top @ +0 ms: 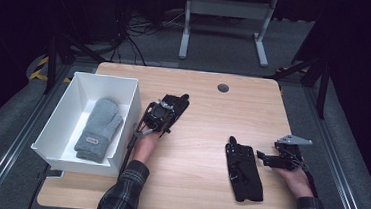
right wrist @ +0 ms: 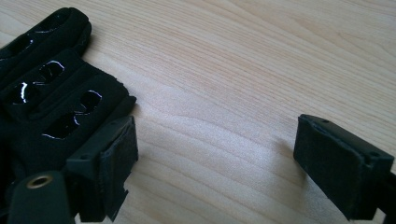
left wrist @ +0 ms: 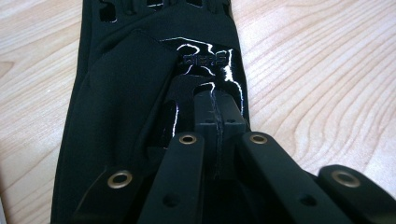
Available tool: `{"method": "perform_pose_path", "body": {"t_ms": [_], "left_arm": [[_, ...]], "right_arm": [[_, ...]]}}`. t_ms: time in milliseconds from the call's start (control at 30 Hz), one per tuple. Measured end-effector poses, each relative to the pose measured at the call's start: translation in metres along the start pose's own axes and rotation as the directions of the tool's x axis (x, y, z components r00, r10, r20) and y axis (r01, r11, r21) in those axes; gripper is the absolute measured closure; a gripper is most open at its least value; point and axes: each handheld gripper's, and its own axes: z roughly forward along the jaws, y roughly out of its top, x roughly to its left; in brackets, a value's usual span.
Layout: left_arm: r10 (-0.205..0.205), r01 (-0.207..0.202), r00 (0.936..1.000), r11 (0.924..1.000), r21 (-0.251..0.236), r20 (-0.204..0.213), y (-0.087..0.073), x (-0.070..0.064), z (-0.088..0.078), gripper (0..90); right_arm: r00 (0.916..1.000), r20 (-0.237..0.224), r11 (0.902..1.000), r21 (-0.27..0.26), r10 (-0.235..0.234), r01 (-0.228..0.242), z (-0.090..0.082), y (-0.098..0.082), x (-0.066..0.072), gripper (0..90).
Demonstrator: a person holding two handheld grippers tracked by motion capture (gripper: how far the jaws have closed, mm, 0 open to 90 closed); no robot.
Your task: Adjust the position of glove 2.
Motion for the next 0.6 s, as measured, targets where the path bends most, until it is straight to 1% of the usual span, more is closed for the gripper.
{"method": "perform_pose_path", "body": {"t_ms": [67, 133, 233, 367, 467, 500, 600], "left_arm": [[-0.003, 0.003, 0.9999, 1.0000, 0.006, 0.013, -0.001, -0.002, -0.001, 90.0], [0.013, -0.013, 0.9997, 0.9998, 0.015, 0.021, -0.002, -0.005, -0.003, 90.0], [0.027, -0.028, 0.9983, 0.9994, 0.020, 0.052, -0.004, -0.010, -0.005, 90.0], [0.038, -0.041, 0.9950, 0.9988, 0.027, 0.093, -0.007, -0.016, -0.008, 90.0], [0.044, -0.049, 0.9895, 0.9984, 0.029, 0.137, -0.010, -0.022, -0.010, 90.0], [0.045, -0.050, 0.9880, 0.9984, 0.028, 0.148, -0.011, -0.025, -0.011, 90.0], [0.063, -0.070, 0.9823, 0.9969, 0.037, 0.177, -0.013, -0.032, -0.014, 90.0]], "right_arm": [[1.0000, 0.002, 1.0000, -0.002, 0.000, 0.000, 0.000, 0.000, 0.000, 13.7], [1.0000, 0.002, 1.0000, -0.002, 0.001, -0.001, 0.000, 0.000, 0.000, 13.7], [1.0000, 0.002, 1.0000, -0.002, 0.000, 0.000, 0.000, 0.000, 0.000, 13.7], [1.0000, 0.002, 1.0000, -0.002, 0.000, 0.000, 0.000, 0.000, 0.000, 13.7], [1.0000, 0.002, 1.0000, -0.002, 0.000, 0.000, 0.000, 0.000, 0.000, 13.7], [1.0000, 0.002, 1.0000, -0.002, 0.001, -0.001, 0.000, 0.000, 0.000, 13.7], [1.0000, 0.002, 1.0000, -0.003, 0.000, 0.000, 0.000, 0.000, 0.000, 13.7]]}}
